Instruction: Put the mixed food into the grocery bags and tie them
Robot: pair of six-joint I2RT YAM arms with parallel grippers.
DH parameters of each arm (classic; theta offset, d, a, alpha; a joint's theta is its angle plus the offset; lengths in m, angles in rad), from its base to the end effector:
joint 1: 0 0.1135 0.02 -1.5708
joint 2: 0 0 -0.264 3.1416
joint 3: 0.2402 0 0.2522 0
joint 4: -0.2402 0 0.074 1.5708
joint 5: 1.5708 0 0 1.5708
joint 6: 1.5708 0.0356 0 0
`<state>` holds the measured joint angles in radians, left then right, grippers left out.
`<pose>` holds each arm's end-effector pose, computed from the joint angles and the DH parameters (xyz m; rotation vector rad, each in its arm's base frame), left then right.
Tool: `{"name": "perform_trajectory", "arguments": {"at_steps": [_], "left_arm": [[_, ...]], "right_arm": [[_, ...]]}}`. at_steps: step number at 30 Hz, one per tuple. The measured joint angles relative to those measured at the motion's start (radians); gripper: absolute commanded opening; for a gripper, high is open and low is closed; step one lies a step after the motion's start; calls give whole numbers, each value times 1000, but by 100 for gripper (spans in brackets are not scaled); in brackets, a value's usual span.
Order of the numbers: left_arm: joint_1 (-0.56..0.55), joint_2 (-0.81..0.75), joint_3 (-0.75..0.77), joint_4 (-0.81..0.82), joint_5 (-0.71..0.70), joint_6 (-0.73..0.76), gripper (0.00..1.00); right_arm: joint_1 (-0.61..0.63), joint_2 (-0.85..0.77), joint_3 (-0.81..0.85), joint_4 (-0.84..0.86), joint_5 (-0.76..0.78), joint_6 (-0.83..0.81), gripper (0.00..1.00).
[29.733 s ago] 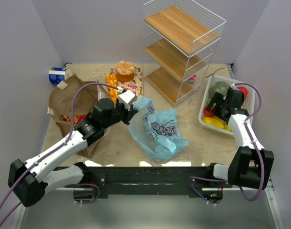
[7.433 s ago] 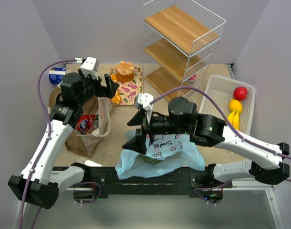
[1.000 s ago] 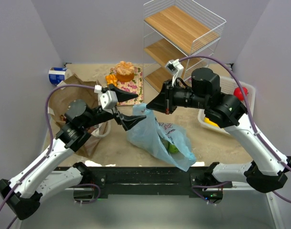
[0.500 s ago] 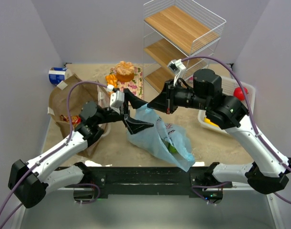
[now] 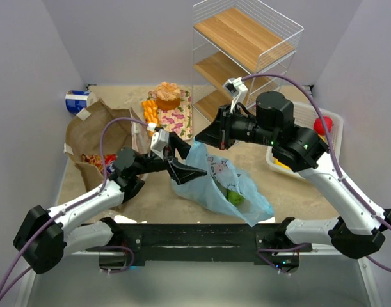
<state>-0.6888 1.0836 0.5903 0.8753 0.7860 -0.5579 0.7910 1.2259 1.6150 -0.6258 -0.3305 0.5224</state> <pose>0.1635 -0.1673 0.3206 0.8489 1.2002 -1.5041 0.1600 0.1783 0.4851 -0.5166 1.9044 1.1990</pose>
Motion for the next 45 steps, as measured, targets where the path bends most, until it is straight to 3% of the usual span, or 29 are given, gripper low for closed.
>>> {"name": "perform_trajectory", "arguments": {"at_steps": [10, 18, 30, 34, 41, 45], "left_arm": [[-2, -18, -1, -42, -182, 69, 87], [-2, -37, 21, -111, -223, 147, 88], [-6, -182, 157, -520, -214, 378, 100], [-6, -175, 185, -554, -201, 413, 100], [-6, -24, 209, -482, -99, 396, 98], [-6, 24, 209, -413, -61, 361, 82]], "right_arm": [[0, -4, -46, 43, -2, 13, 0], [0, -4, -48, 58, -5, 13, 0], [0, -5, -44, 47, -3, 8, 0], [0, -5, -44, 47, -5, 9, 0], [0, -6, -45, 47, -9, 10, 0], [0, -19, -45, 47, -8, 10, 0]]}}
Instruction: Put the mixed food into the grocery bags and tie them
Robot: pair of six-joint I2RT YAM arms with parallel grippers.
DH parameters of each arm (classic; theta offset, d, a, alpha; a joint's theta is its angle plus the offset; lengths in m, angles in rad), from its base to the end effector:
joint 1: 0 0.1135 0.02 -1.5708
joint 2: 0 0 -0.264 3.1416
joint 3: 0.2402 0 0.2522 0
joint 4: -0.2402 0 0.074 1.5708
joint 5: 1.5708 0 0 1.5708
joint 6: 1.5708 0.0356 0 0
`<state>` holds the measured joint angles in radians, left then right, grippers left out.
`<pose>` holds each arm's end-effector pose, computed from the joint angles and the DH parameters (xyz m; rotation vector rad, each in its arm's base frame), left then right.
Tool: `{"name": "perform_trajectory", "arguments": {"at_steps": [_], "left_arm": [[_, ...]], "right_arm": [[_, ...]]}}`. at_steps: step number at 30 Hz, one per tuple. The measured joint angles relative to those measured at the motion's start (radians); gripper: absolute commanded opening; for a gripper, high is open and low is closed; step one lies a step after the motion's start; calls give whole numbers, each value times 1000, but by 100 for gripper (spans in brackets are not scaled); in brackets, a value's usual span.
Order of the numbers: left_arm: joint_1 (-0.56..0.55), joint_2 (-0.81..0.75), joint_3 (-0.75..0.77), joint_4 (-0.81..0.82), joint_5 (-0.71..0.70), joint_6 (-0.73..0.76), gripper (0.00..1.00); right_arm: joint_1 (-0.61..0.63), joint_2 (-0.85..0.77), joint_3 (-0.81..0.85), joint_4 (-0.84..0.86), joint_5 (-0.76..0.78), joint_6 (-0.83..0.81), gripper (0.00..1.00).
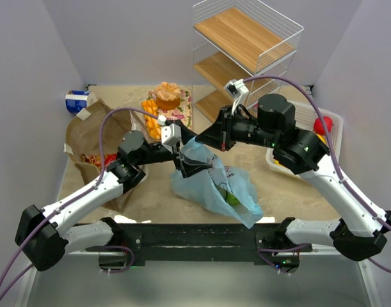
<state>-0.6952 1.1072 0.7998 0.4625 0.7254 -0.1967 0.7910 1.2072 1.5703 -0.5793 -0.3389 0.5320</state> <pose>0.1792 -0.1802 0.3482 0.9769 1.2416 -1.2223 0.1595 0.1782 0.4803 -0.5144 1.8865 1.2185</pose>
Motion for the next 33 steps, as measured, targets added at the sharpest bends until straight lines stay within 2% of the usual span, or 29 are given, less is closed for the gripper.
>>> {"name": "perform_trajectory", "arguments": {"at_steps": [5, 11, 13, 15, 16, 17, 18, 19, 23, 24, 25, 27, 30, 33], "left_arm": [[0, 14, -30, 146, 57, -84, 67], [0, 29, -117, 284, 114, -192, 64], [0, 37, -130, 308, 126, -217, 59], [0, 37, -139, 321, 132, -235, 43], [0, 37, -142, 326, 132, -239, 32], [0, 38, -144, 330, 131, -244, 11], [0, 39, -144, 332, 129, -252, 2], [0, 39, -144, 331, 122, -256, 0], [18, 29, -140, 274, 78, -246, 0], [36, 27, -129, 229, 74, -240, 0], [61, 26, -115, 190, 75, -237, 0], [140, 29, -69, 83, 80, -229, 0], [240, 56, 24, -70, 89, -198, 0], [268, 95, 94, -180, 99, -151, 0]], "right_arm": [[0, -9, 0, 0, 5, -1, 0], [0, -7, 0, -4, 9, -2, 0], [0, -1, 2, -9, 10, -5, 0], [0, 8, 4, -12, 12, -6, 0], [0, 12, 6, -12, 12, -8, 0], [0, 17, 8, -12, 12, -9, 0], [0, 20, 8, -12, 13, -11, 0], [0, 23, 10, -14, 14, -15, 0], [0, 45, 69, -89, 58, -68, 44], [0, 49, 86, -107, 66, -81, 65], [0, 51, 109, -132, 82, -108, 72], [-1, 52, 164, -198, 106, -172, 84], [-1, 38, 217, -301, 142, -291, 87], [-1, 15, 200, -402, 166, -381, 89]]}}
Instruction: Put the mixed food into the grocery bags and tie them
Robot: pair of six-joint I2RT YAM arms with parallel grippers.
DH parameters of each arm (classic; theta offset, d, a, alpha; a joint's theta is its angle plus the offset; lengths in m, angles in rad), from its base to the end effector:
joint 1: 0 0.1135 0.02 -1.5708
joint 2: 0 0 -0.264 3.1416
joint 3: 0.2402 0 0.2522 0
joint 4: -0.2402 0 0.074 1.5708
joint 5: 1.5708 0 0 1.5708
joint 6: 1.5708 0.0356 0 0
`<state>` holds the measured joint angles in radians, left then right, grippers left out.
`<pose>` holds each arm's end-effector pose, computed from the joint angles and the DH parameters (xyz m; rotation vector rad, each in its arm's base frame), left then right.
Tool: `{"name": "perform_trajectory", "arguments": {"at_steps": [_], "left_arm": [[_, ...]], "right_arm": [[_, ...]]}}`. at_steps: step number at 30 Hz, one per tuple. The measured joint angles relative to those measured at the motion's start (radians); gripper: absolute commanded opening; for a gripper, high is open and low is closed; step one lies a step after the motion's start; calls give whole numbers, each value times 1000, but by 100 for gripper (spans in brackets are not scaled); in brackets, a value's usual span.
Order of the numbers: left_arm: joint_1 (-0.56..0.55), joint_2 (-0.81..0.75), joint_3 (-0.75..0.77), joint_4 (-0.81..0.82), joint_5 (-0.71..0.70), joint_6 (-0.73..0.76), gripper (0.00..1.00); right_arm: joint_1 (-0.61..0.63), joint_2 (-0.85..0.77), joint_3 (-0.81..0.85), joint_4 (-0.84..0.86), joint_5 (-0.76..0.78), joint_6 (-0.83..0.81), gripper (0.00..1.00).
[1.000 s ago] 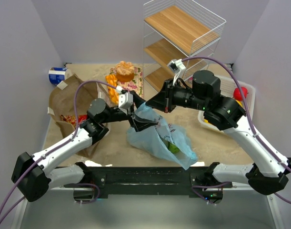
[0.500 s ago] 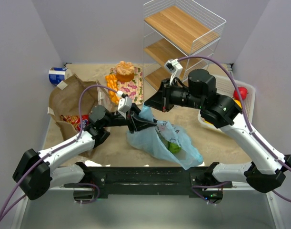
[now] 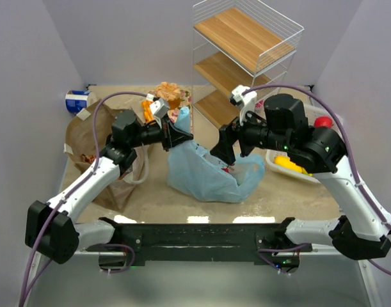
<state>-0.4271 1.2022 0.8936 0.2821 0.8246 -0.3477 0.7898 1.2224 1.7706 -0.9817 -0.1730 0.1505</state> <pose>0.2391 -0.1376 0.3399 0.7440 1.5707 -1.2358 0.1411 0.1511 0.4947 -0.7630 1.9385 0.7630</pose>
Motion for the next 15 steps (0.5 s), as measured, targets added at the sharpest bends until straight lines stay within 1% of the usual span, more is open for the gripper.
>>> {"name": "perform_trajectory", "arguments": {"at_steps": [4, 7, 10, 11, 12, 15], "left_arm": [[24, 57, 30, -86, 16, 47, 0], [48, 100, 30, -128, 18, 71, 0], [65, 129, 30, -147, 20, 82, 0], [68, 134, 30, -148, 21, 83, 0], [71, 139, 30, -148, 23, 84, 0], [77, 152, 30, -148, 33, 95, 0]], "right_arm": [[0, -25, -64, -94, 7, -64, 93], [0, -39, -79, -140, 25, -90, 95], [0, -69, -79, -147, 45, -103, 96], [0, -86, -79, -146, 50, -107, 98], [0, -101, -79, -145, 51, -110, 99], [0, -182, -113, -96, 48, -131, 99]]}}
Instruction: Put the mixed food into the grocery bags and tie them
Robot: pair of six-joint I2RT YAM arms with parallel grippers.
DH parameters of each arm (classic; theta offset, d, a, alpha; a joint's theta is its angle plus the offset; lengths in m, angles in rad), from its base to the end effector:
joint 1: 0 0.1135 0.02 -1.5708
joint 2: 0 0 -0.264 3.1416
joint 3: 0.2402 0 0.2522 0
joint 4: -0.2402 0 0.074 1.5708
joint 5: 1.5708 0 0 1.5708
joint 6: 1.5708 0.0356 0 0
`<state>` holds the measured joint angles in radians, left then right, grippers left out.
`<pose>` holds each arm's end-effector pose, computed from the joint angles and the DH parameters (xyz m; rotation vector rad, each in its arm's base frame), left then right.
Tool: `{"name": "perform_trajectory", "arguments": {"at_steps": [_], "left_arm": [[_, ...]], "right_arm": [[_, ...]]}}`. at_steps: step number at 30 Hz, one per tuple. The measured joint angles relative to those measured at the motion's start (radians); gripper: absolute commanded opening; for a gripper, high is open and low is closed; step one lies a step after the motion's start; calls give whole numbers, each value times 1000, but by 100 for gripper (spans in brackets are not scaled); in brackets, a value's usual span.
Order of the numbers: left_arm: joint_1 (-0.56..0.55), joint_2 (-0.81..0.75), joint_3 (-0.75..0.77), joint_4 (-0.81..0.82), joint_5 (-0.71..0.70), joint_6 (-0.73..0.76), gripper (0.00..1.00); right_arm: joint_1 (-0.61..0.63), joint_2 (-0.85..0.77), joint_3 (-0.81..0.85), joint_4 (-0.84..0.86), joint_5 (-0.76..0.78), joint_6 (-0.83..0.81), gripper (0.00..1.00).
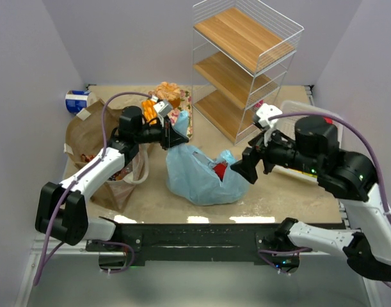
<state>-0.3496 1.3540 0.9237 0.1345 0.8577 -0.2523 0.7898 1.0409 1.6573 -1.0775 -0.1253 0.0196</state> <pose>0.2763 -0.1294 0.2953 0.7094 1.8012 -1.2032 0.1022 0.1094 0.4832 -0.8587 1.9027 0.6293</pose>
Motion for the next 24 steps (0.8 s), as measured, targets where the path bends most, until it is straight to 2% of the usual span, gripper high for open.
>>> {"name": "perform_trajectory", "arguments": {"at_steps": [5, 10, 19, 24], "left_arm": [[7, 24, -5, 21, 16, 2, 0], [9, 24, -26, 44, 45, 3, 0], [9, 24, -32, 45, 74, 4, 0], [9, 24, -34, 45, 87, 4, 0]], "right_arm": [[0, -126, -123, 124, -54, -59, 99], [0, -211, -333, 275, -111, -139, 99], [0, -185, -460, 496, -180, -259, 99], [0, -169, -470, 571, -253, -308, 99]]}}
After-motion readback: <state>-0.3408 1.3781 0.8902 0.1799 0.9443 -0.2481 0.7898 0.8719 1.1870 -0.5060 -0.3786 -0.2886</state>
